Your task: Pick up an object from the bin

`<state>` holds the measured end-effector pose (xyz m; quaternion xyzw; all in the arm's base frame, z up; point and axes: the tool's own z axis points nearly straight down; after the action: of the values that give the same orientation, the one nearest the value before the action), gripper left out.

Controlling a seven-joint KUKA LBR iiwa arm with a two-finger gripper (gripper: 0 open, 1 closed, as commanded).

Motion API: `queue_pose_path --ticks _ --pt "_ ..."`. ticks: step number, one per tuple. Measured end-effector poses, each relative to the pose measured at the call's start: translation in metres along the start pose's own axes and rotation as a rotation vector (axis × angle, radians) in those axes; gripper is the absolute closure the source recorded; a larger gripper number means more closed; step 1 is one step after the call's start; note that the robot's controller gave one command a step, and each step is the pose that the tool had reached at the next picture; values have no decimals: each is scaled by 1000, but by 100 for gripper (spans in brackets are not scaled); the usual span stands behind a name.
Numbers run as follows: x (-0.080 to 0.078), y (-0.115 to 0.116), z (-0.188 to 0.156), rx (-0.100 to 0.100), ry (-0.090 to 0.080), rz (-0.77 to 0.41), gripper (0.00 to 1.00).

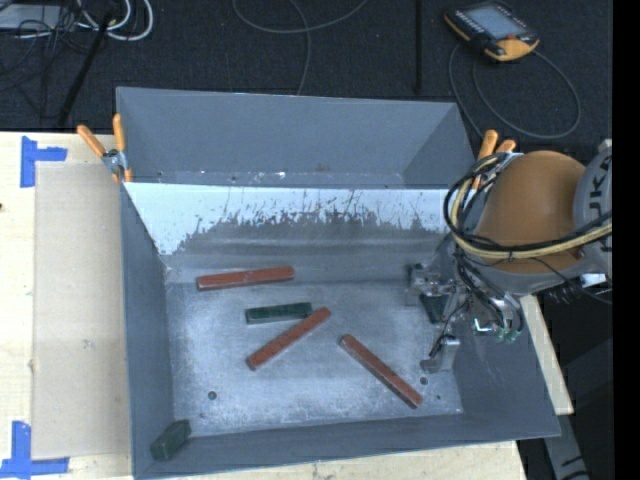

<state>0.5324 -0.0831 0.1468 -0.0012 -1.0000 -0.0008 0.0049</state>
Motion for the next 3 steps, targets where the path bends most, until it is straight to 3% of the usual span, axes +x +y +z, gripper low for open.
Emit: queue_pose_path --ticks 1,2,3 --pt "-2 0 -4 1 -8 -2 0" --pt "33 16 19 1 -11 12 0" --pt "37 41 21 1 -3 30 0"
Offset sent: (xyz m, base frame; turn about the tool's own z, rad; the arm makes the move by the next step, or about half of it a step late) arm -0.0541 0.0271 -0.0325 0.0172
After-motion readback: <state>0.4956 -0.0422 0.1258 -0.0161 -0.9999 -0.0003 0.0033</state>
